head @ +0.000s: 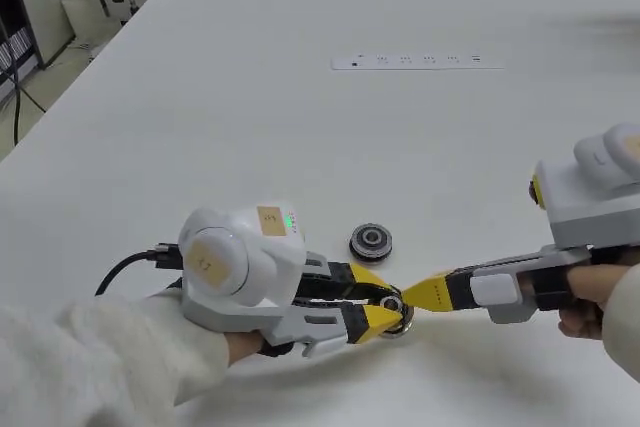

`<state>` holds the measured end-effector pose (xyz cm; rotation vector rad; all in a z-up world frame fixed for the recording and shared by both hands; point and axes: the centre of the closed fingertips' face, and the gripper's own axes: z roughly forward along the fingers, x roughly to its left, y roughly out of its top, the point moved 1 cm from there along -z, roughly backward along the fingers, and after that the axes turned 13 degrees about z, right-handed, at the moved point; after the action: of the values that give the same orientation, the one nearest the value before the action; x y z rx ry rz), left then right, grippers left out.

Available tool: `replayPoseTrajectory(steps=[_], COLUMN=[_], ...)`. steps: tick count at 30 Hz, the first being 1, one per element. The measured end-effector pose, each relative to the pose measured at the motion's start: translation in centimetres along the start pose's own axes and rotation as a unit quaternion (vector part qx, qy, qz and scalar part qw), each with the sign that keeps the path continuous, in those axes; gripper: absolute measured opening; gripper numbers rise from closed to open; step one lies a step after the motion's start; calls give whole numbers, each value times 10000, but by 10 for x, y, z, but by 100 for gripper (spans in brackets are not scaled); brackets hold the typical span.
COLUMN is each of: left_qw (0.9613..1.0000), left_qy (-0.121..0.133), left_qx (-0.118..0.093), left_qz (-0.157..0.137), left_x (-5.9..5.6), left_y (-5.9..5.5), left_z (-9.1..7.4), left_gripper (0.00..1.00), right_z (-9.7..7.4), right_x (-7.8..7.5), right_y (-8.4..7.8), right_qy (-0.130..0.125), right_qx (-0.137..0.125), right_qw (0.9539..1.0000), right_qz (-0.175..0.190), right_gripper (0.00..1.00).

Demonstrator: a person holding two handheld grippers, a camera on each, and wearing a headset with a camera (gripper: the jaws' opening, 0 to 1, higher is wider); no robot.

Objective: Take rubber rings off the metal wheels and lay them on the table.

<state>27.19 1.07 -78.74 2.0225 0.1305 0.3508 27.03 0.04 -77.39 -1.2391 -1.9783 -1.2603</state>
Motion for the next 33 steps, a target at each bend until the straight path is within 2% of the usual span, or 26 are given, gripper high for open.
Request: replayPoseTrajectory(steps=[26,33], left_qw=[10000,10000], left_qy=[-11,-24], left_qx=[-10,66], left_qz=[-13,58], left_x=[0,0], left_y=[0,1], left_z=[0,1], left_gripper=[13,14], right_z=[-1,-1], right_x=[7,2], right_y=[7,6], right_qy=[211,127], right_qx=[-177,-190], right_qw=[9995,9995], right_qz=[167,227], right_gripper=[0,0])
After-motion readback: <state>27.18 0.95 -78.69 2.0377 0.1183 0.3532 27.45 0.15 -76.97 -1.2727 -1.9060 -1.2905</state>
